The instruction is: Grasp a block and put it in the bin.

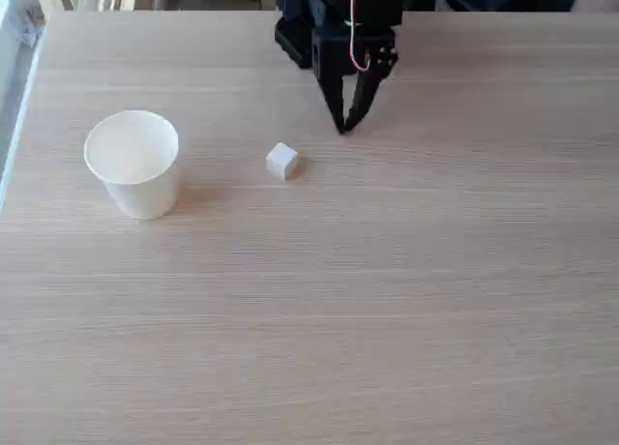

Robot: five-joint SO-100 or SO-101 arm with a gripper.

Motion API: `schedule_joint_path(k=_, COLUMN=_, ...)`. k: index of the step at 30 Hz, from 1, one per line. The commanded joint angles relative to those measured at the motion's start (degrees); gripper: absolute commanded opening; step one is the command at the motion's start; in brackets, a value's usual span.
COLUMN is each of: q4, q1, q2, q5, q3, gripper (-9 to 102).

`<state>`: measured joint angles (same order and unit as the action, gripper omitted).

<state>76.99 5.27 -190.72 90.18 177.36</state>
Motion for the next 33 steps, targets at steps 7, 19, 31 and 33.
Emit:
schedule_joint_path(k=7, q4=-0.26, q1=-0.53, q2=-0.18, q5=-2.46, q3=0.70, gripper=0)
schedule_joint_path(k=19, q4=-0.26, q1=-0.53, q2=-0.18, q5=-2.46, q3=0.70, gripper=0)
schedule_joint_path(k=31, q4=-0.09, q1=-0.62, q2=-0.18, q5=-1.05, q3=0.62, gripper=0)
schedule_joint_path(k=33, q4=-0.97, q1=-1.05, q2=-0.18, q5=-1.14, q3=0.53, gripper=0)
